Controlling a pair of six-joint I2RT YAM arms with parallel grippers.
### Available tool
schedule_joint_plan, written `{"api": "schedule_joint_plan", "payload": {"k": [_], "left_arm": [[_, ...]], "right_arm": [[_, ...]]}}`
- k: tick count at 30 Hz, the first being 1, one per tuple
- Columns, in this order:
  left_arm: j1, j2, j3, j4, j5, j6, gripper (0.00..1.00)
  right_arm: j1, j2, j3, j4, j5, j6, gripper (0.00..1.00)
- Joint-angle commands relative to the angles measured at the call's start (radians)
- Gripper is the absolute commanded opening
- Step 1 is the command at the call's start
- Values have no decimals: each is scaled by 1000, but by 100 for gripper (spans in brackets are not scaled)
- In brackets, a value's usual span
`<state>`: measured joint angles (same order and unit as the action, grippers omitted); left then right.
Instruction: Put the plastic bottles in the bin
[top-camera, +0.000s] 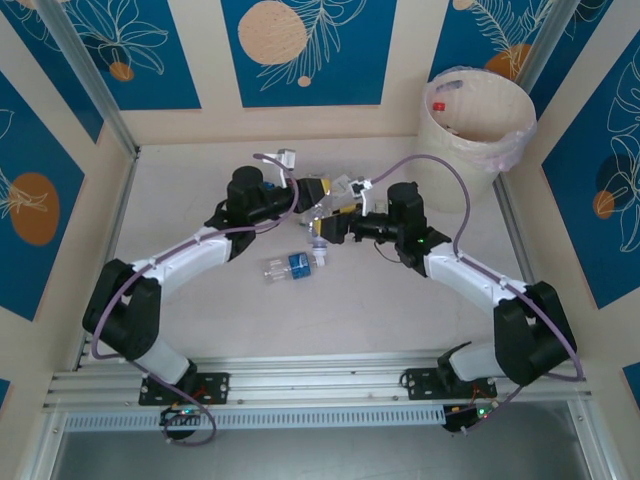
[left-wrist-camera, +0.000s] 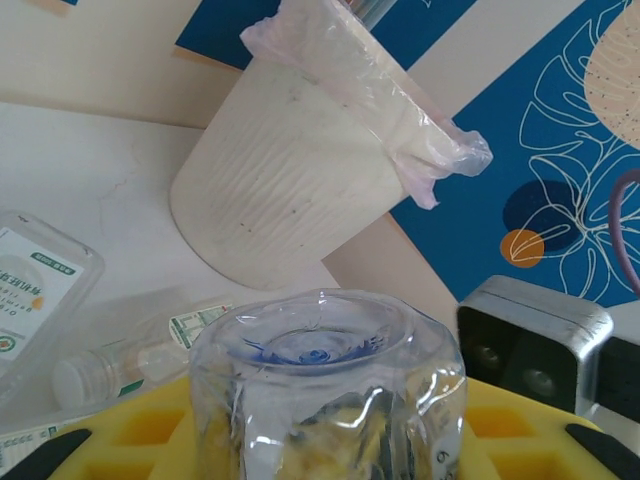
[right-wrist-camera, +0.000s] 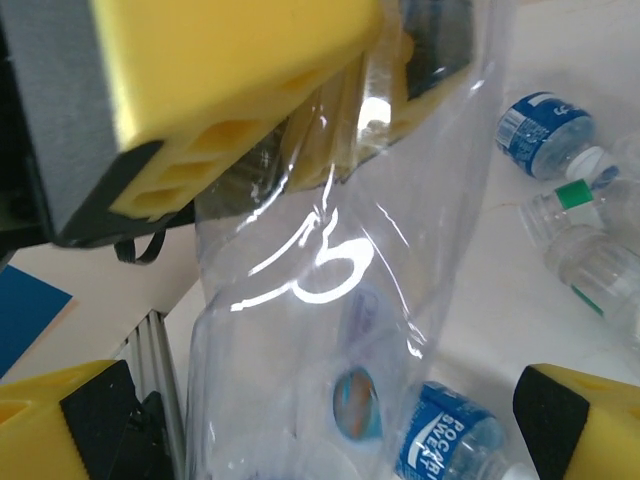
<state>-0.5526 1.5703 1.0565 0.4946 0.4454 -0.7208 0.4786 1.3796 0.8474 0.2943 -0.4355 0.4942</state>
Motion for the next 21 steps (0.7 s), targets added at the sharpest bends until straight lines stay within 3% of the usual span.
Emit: {"api": "schedule_joint_plan", "payload": {"k": [1,5,10,14,17,20,21], "left_arm": [[-13,18,40,64,14,-21,0],[-17,30,44,66,-8,-30,0],[-21,48,59,53,-19,-29,0],[-21,52,66,38,-24,-32,4],[-21,49,64,36,-36,-37,19],[-21,46,69,25,-26,-38,52],[-20,43,72,15,-22,-32,59]], "right_arm": [[28,28,54,10,2,29,99],[35,62,75,0,58,57,97],[50,87,95,-60,152,52,70],[51,82,98,-93,172,37,59],[46,70,93,-121,190,16,53],[40,52,81,-144,204,-4,49],[37,45,76,-152,210,-11,48]]}}
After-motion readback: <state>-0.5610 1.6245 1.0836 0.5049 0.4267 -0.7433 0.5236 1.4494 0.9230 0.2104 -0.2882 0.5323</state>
